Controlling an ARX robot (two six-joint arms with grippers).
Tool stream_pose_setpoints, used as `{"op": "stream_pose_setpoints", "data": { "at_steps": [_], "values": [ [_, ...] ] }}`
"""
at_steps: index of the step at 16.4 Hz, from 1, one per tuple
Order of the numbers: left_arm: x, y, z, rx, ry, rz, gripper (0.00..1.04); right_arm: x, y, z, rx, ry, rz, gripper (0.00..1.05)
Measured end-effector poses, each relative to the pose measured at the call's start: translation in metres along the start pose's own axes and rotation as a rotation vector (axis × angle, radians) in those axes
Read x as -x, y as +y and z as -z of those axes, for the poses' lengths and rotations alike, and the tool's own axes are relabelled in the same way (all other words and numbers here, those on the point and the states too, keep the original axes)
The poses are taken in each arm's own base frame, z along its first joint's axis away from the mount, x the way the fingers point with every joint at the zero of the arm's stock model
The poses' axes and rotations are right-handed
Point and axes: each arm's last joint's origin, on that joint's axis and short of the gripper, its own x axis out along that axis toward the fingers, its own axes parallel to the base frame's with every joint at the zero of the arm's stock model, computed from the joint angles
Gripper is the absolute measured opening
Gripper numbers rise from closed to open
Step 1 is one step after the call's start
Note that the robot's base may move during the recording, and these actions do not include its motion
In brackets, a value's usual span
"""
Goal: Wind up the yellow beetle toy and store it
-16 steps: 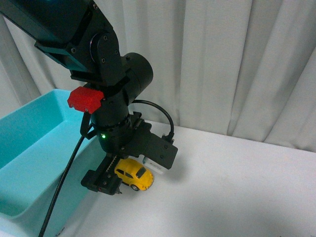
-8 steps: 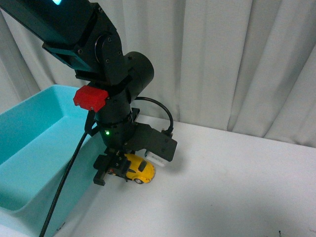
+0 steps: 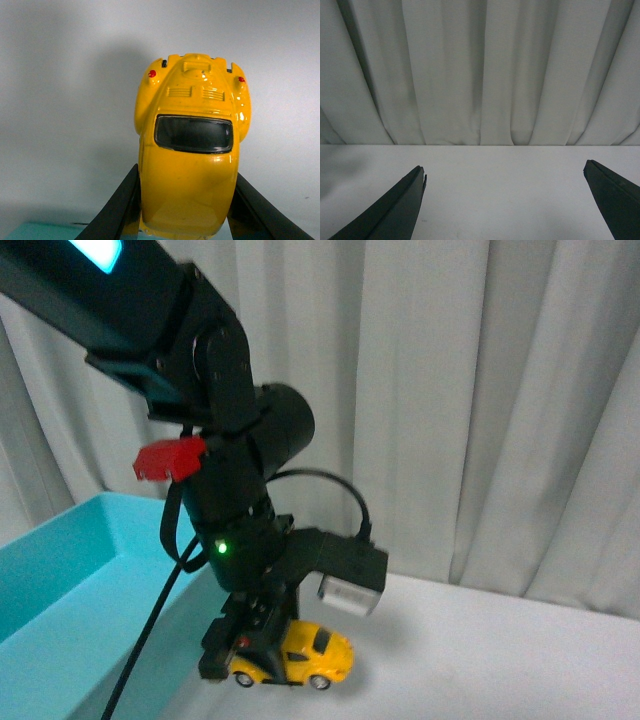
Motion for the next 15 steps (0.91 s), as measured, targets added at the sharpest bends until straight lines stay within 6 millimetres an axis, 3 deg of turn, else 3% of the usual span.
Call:
{"op": "stream_pose_setpoints", "data": {
  "at_steps": [1,3,4,7,8,11,13,15],
  "values": [
    [0.034,0.005,-0.007,0.04,-0.089,-0.057,0.41,0.0,0.0,0.0,0.0,0.0,0.0,0.98],
    [0.095,0.013,0.002,0.154,-0.215,-0.182,0.41,0.0,0.0,0.0,0.0,0.0,0.0,0.98],
    [0.12,0.018,0.017,0.228,-0.255,-0.255,0.41,0.0,0.0,0.0,0.0,0.0,0.0,0.98],
    [0.153,0.025,0.081,0.541,-0.263,-0.422,0.41,0.0,0.0,0.0,0.0,0.0,0.0,0.98],
    [0.157,0.016,0.113,0.698,-0.254,-0.464,0.41,0.0,0.0,0.0,0.0,0.0,0.0,0.98],
    [0.142,0.001,0.152,0.93,-0.173,-0.521,0.41,0.0,0.0,0.0,0.0,0.0,0.0,0.98],
    [0.109,-0.009,0.175,1.052,-0.064,-0.51,0.41,0.0,0.0,0.0,0.0,0.001,0.0,0.98],
    [0.086,-0.015,0.185,1.113,-0.009,-0.479,0.41,0.0,0.0,0.0,0.0,0.0,0.0,0.98]
  ]
}}
